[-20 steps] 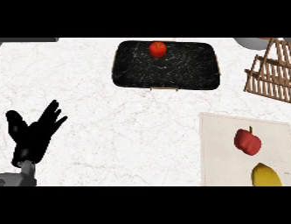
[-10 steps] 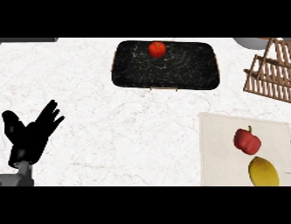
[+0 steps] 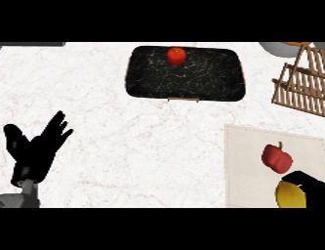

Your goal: Pick the lemon from the placemat and place it in the tiered shelf

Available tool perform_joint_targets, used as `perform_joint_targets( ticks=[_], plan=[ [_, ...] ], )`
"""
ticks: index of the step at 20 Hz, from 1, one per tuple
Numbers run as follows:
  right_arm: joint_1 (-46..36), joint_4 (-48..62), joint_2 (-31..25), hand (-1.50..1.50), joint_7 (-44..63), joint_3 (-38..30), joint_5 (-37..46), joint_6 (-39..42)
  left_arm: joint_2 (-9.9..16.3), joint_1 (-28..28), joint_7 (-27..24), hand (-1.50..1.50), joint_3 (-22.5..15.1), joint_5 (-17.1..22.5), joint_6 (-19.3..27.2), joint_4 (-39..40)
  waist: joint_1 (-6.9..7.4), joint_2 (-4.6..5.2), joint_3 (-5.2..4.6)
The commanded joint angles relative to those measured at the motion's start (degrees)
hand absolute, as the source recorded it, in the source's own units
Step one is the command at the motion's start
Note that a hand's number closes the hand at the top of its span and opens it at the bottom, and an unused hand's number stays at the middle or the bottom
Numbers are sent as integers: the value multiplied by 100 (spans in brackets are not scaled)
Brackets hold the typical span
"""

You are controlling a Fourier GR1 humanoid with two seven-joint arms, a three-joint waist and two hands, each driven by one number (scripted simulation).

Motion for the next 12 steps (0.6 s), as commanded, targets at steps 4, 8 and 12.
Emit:
perform_joint_targets(
  ticks=[4, 8, 12],
  plan=[
    [-33, 757, 443, 150, -865, 192, 274, -489, -216, -156, -66, 0, 2, -237, 58, 684, -53, 84, 31],
    [-546, 588, 410, 150, -1279, -9, -498, 44, -179, 124, 7, 0, -49, -182, -70, 194, 21, 85, 35],
    [-983, 447, -62, 150, -2203, -468, -2198, 1250, -218, 32, 147, 0, -67, -127, -67, 175, 78, 109, 39]
  ],
)
